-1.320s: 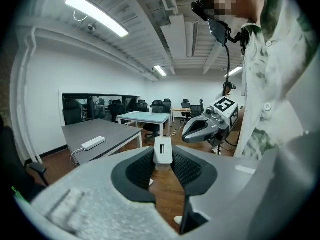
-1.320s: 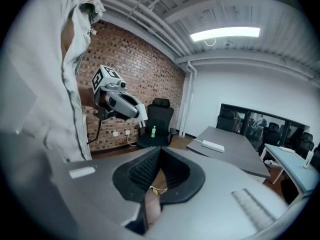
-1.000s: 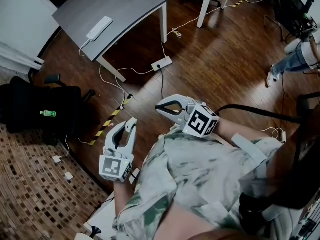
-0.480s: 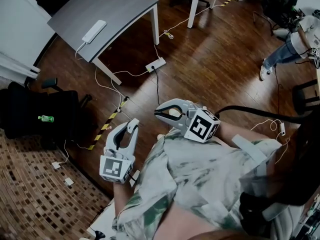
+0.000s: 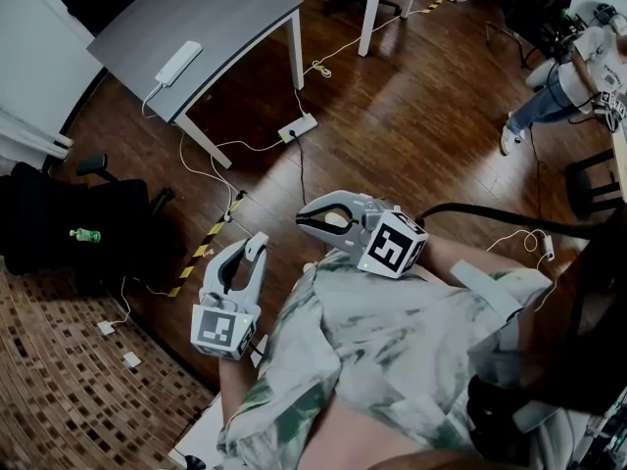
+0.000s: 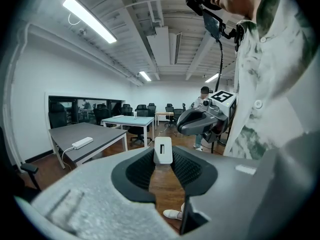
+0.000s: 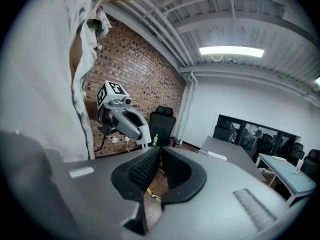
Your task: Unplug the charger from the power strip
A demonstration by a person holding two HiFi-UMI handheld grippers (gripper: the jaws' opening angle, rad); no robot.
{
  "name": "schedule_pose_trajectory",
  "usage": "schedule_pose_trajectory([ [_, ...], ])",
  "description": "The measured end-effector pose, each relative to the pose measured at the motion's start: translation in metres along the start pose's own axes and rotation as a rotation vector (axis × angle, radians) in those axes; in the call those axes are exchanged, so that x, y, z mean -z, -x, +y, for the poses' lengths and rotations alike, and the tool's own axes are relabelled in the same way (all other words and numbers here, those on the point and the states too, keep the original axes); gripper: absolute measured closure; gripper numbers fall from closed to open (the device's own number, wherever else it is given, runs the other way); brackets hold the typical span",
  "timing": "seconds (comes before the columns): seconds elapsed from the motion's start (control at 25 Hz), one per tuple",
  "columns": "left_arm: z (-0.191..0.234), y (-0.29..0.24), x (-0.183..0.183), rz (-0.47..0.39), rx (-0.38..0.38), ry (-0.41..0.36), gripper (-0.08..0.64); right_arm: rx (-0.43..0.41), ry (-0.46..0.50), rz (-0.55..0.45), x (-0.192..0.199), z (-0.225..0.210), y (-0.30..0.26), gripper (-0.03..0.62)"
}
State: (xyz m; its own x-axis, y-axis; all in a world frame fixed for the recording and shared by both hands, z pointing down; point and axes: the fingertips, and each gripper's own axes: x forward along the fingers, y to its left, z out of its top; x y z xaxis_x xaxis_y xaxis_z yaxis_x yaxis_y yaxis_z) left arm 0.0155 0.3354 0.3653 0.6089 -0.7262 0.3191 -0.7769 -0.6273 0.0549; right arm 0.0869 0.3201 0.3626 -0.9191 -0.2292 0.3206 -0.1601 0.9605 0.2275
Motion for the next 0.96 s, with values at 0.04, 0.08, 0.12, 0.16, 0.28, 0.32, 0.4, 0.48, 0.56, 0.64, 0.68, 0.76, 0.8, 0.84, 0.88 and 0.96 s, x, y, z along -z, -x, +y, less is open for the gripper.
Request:
schedule_pose_trajectory([
  [0.04, 0.0, 0.001, 0.002, 0.0, 0.001, 0.002, 0.453, 0.001, 0.005, 0.0, 0.001, 0.002, -0.001, 0.569],
  [0.08, -0.001, 0.003, 0.003, 0.001, 0.001, 0.003, 0.453, 0.003, 0.009, 0.0, 0.003, 0.003, -0.001, 0.571],
  [0.12, -0.001, 0.004, 0.005, 0.002, 0.0, 0.004, 0.453, 0.004, 0.008, 0.002, 0.003, 0.005, -0.002, 0.571],
  [0.16, 0.0, 0.005, 0.006, 0.003, 0.0, 0.005, 0.453, 0.005, 0.001, 0.006, 0.002, 0.006, -0.002, 0.572],
  [0.28, 0.0, 0.007, 0.006, 0.004, 0.001, 0.008, 0.453, 0.002, -0.006, 0.013, 0.003, 0.009, -0.004, 0.576],
  [0.32, 0.0, 0.007, 0.007, 0.003, 0.001, 0.009, 0.453, 0.0, -0.001, 0.015, 0.005, 0.009, -0.005, 0.577],
  [0.4, -0.001, 0.008, 0.009, 0.005, 0.001, 0.013, 0.453, -0.002, -0.005, 0.021, 0.008, 0.01, -0.005, 0.578],
  [0.48, 0.0, 0.007, 0.012, 0.009, -0.001, 0.017, 0.453, -0.002, -0.011, 0.021, 0.011, 0.011, -0.006, 0.58],
  [0.56, 0.001, 0.007, 0.014, 0.013, -0.001, 0.023, 0.453, -0.005, -0.013, 0.019, 0.015, 0.011, -0.008, 0.581],
  [0.64, 0.003, 0.006, 0.015, 0.017, -0.001, 0.03, 0.453, -0.011, -0.018, 0.025, 0.018, 0.011, -0.011, 0.581],
  [0.68, 0.004, 0.006, 0.016, 0.019, -0.001, 0.034, 0.453, -0.015, -0.021, 0.029, 0.019, 0.011, -0.012, 0.581],
  [0.76, 0.004, 0.005, 0.018, 0.022, 0.002, 0.039, 0.453, -0.02, -0.025, 0.036, 0.023, 0.01, -0.015, 0.582],
  [0.8, 0.005, 0.003, 0.018, 0.023, 0.004, 0.041, 0.453, -0.022, -0.027, 0.038, 0.024, 0.009, -0.016, 0.581],
  [0.84, 0.005, 0.002, 0.018, 0.024, 0.004, 0.043, 0.453, -0.025, -0.029, 0.04, 0.026, 0.008, -0.017, 0.581],
  [0.88, 0.006, 0.001, 0.019, 0.025, 0.003, 0.046, 0.453, -0.029, -0.029, 0.042, 0.027, 0.007, -0.018, 0.582],
  [0.96, 0.007, -0.002, 0.019, 0.026, 0.0, 0.054, 0.453, -0.038, -0.031, 0.044, 0.029, 0.005, -0.021, 0.583],
])
